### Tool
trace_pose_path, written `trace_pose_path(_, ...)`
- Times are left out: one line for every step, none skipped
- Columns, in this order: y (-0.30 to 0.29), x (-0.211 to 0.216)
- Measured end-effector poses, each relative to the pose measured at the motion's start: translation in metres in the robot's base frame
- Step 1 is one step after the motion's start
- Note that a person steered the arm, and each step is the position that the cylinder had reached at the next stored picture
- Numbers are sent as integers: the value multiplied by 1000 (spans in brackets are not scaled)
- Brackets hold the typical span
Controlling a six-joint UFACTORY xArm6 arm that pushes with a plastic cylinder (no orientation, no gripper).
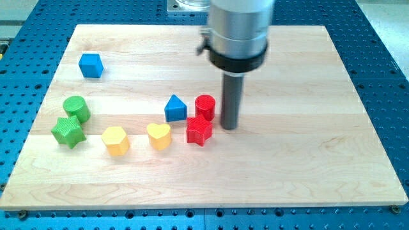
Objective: Slightly move the heart upwards
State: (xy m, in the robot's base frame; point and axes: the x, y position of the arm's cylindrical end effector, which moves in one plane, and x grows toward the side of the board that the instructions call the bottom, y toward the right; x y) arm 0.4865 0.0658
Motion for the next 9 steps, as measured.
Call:
trace_pose_path(-11,36)
trace_pose_path(-44,31)
trace_pose_path(-67,27)
trace_pose_path(-69,41)
trace_pose_path(-75,75)
trace_pose_path(-109,75)
trace_pose_path(-126,50)
trace_pose_path(-149,56)
trace_pose_path(-149,83)
